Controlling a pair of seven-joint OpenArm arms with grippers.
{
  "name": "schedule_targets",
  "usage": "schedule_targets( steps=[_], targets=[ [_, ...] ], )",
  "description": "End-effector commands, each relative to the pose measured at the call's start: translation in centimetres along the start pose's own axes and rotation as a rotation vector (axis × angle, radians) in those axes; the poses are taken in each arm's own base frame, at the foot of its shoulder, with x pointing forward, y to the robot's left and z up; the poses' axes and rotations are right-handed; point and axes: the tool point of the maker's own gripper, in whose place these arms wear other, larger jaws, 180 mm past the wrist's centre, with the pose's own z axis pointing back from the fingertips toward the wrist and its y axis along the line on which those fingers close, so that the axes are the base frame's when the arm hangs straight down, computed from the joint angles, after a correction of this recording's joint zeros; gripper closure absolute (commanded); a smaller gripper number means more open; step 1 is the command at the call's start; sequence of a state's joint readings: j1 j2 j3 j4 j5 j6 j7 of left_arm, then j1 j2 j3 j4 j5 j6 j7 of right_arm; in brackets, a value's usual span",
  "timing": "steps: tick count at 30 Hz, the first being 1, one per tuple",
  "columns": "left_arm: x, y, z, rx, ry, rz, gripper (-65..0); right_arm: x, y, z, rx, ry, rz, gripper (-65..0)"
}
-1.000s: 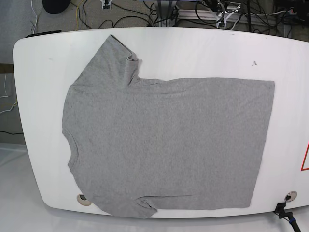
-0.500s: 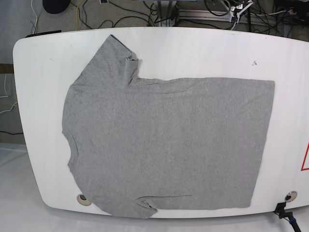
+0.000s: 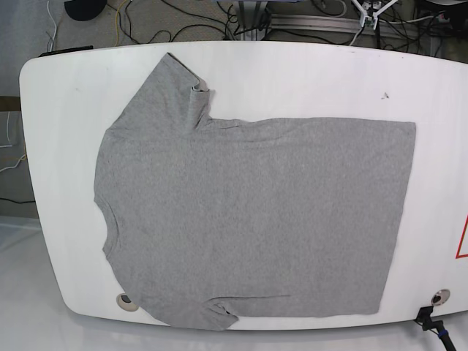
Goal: Fold the T-shirt properly
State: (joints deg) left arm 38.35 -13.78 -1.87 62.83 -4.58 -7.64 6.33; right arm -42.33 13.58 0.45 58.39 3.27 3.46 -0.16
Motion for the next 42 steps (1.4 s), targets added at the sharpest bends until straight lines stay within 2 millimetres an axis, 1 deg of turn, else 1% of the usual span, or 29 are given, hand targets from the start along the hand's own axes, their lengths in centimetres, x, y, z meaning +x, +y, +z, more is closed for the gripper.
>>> schedule_targets(
  steps=[1,4,12,14,19,20,22,24,28,30,35,41,42],
  targets=[
    [1.2,0.0,1.1,-0.007,-0.049,-0.028,0.0,0.5,0.1,1.8,0.014,-0.032,0.025,0.0],
    [3.6,-0.3,2.6,-0.017,-0.115,-0.056,0.0,1.9,1.0,4.2,0.041,-0.09,0.042,0.0],
    [7.8,0.8,6.9,-0.008,-0.228,-0.098,0.0,5.0,2.9,10.5,0.097,-0.194,0.092,0.0],
    [8.7,0.8,8.0,-0.013,-0.25,-0.107,0.0,6.2,3.3,12.0,0.11,-0.229,0.097,0.0],
    [12.1,0.0,10.7,-0.032,-0.328,-0.131,0.0,10.5,4.4,15.6,0.132,-0.344,0.107,0.0],
    [12.8,0.2,11.3,-0.025,-0.342,-0.139,0.0,11.2,4.7,16.2,0.14,-0.361,0.112,0.0],
    [13.6,0.7,12.2,-0.009,-0.365,-0.143,0.0,12.4,4.9,16.9,0.145,-0.39,0.116,0.0],
    [14.2,1.4,12.8,0.009,-0.381,-0.146,0.0,13.1,5.1,17.3,0.149,-0.408,0.119,0.0],
    [15.0,2.0,13.5,0.029,-0.4,-0.136,0.0,14.6,5.0,17.6,0.138,-0.448,0.112,0.0],
    [16.0,1.9,13.7,0.036,-0.435,-0.151,0.0,14.4,4.8,18.0,0.129,-0.444,0.1,0.0],
    [17.0,3.0,13.7,0.067,-0.443,-0.13,0.0,15.1,4.6,18.7,0.116,-0.461,0.104,0.0],
    [19.6,4.6,14.8,0.119,-0.495,-0.125,0.0,17.0,4.6,19.7,0.11,-0.512,0.101,0.0],
    [19.8,4.8,14.9,0.124,-0.498,-0.126,0.0,17.4,4.5,19.8,0.105,-0.52,0.108,0.0]
  ],
)
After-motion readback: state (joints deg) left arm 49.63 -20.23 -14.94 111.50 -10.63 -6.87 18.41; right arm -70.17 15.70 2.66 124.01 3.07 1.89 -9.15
